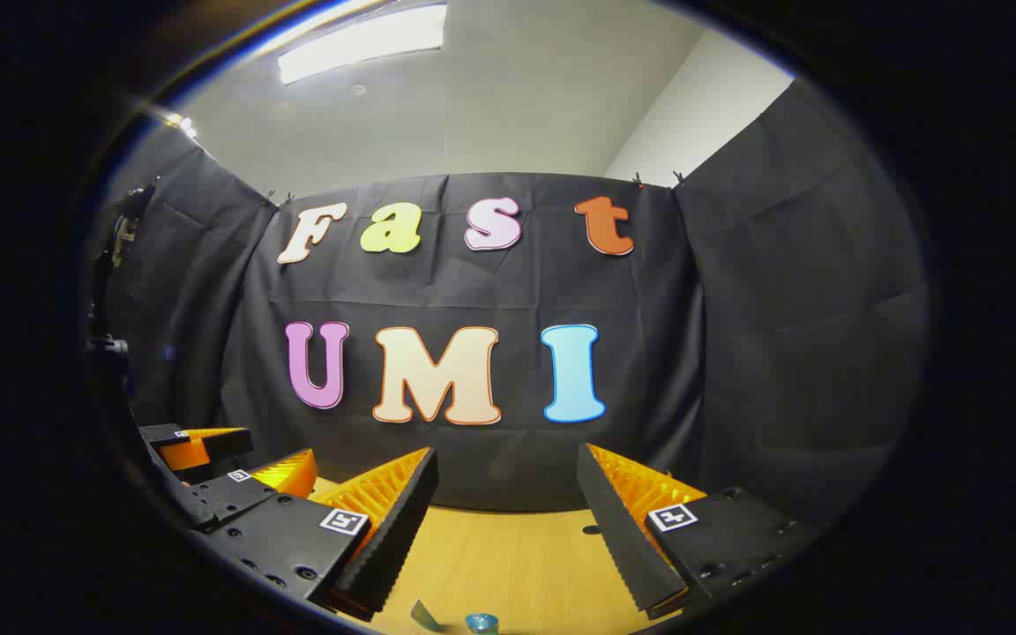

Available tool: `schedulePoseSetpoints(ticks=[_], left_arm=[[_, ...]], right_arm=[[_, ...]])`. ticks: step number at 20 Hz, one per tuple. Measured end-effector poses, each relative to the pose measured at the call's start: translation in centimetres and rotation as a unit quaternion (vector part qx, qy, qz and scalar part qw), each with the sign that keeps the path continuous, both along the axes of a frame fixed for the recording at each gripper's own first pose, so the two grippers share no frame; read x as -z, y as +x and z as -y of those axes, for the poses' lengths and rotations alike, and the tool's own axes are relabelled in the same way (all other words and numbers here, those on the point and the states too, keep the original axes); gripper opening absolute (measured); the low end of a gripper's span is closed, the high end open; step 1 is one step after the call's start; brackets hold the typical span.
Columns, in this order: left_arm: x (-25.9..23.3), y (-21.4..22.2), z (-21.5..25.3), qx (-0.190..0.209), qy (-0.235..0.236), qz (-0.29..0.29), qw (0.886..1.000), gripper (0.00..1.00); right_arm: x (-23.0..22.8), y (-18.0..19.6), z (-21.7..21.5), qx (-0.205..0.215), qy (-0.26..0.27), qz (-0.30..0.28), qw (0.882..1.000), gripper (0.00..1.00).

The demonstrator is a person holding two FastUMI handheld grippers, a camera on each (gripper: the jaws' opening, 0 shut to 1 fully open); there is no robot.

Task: First open the suitcase, pack the skin care products into it, and then close the suitcase.

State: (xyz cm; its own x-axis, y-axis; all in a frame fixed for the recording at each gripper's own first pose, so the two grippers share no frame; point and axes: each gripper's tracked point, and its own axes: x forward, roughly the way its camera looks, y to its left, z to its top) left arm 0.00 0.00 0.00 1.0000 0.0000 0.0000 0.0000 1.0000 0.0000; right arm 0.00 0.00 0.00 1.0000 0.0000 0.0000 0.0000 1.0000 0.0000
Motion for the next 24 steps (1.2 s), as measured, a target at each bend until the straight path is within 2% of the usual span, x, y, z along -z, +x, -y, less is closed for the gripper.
schedulePoseSetpoints(ticks=[6,13,17,19,23,24], left_arm=[[1.2,-0.1,0.8,-0.006,-0.001,-0.021,1.000,0.95],[2.0,0.3,1.4,-0.019,0.005,-0.027,0.999,0.95],[6.5,2.2,0.9,0.005,0.004,-0.086,0.996,0.95],[9.3,3.3,-0.1,0.007,0.004,-0.122,0.993,0.96],[15.4,4.7,-1.0,0.010,0.001,-0.202,0.979,0.96],[17.1,4.9,-1.1,0.008,0.002,-0.224,0.975,1.00]], right_arm=[[1.4,0.0,0.7,-0.008,0.013,-0.019,1.000,0.99],[1.9,0.9,1.7,-0.024,0.026,-0.011,0.999,0.99],[2.9,2.2,3.3,0.019,0.027,-0.020,0.999,0.99],[3.4,3.0,3.1,0.028,0.028,-0.025,0.999,0.98],[4.5,3.9,4.7,0.067,0.011,-0.042,0.997,0.99],[4.8,4.0,5.2,0.077,0.008,-0.047,0.996,0.99]])
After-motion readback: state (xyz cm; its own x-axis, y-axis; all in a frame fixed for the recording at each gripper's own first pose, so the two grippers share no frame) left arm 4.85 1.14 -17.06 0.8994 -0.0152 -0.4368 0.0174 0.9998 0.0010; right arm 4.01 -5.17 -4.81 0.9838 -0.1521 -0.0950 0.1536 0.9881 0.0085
